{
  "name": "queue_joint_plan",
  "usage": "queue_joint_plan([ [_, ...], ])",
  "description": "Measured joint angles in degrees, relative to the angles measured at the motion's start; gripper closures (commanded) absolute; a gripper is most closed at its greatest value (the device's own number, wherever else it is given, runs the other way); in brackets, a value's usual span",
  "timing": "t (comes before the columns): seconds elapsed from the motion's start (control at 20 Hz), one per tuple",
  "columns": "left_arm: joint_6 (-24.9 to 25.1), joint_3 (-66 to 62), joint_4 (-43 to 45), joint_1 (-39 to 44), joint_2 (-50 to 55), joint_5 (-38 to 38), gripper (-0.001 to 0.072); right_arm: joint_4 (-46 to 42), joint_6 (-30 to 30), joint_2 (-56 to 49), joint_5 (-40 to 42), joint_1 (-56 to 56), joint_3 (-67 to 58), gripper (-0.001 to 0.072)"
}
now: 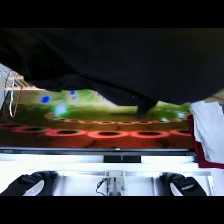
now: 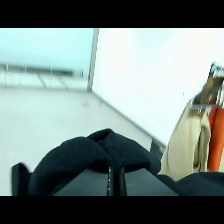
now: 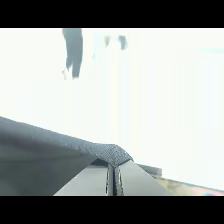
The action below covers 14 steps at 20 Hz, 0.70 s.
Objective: Fold the shirts.
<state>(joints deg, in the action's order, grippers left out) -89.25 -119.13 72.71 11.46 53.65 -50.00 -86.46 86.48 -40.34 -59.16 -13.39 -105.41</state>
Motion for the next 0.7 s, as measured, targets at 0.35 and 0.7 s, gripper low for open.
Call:
queue_joint_plan([
  [0.35, -1.27, 4.59, 3.10, 0.07, 2.19, 4.92, 0.0642, -13.09, 4.07, -5.07, -24.48, 0.44, -0.66, 0.0638],
  [0.7, -1.84, 5.22, -5.07, 2.29, 23.06, 3.02, 0.0642, -19.54, 6.40, -14.14, -37.07, 1.68, 22.88, 0.0638],
])
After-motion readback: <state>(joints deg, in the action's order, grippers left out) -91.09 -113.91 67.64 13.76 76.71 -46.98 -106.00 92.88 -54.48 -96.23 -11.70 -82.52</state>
